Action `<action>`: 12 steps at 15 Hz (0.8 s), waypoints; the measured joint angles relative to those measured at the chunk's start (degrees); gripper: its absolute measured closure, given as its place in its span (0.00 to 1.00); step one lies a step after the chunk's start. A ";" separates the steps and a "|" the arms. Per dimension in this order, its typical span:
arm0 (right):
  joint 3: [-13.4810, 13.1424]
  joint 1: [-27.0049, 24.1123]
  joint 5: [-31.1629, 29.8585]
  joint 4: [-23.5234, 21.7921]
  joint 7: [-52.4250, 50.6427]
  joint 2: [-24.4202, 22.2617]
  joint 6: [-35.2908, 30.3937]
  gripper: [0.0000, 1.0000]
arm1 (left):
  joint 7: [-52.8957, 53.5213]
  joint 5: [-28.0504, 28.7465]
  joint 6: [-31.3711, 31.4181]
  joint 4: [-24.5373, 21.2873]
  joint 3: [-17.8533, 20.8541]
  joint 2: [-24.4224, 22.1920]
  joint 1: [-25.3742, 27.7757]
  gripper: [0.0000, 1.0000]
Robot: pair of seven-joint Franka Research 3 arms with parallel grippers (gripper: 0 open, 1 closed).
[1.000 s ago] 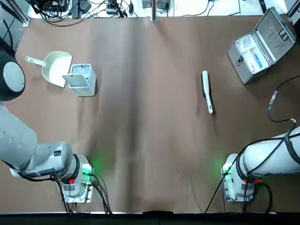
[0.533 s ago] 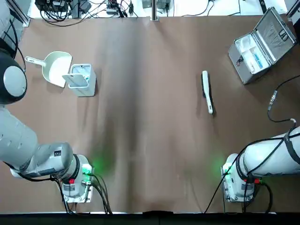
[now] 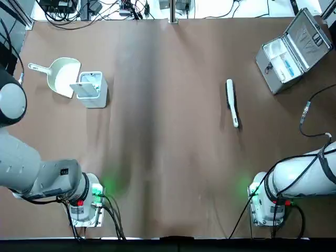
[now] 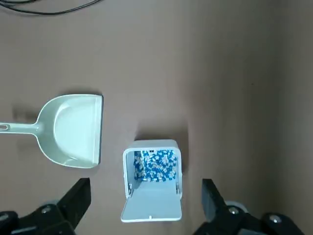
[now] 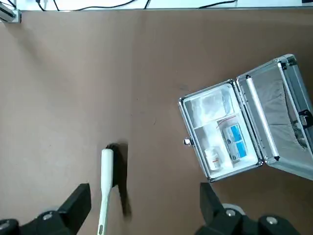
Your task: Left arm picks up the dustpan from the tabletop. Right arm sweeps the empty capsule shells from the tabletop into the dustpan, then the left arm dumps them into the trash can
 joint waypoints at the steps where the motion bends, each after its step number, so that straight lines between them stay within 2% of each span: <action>1: 0.00 0.00 0.00 0.00 0.00 0.00 0.00 0.02 | 0.09 0.00 -0.54 0.00 0.03 -0.42 -0.34 0.00; 6: -0.01 0.00 0.00 0.00 -0.01 0.00 0.00 0.02 | -1.42 0.00 -0.88 -0.07 1.13 -1.09 -3.28 0.00; 12: -0.01 0.00 0.00 0.00 -0.01 0.00 0.00 0.02 | -2.07 -0.93 -0.88 -0.07 1.80 -1.82 -3.46 0.00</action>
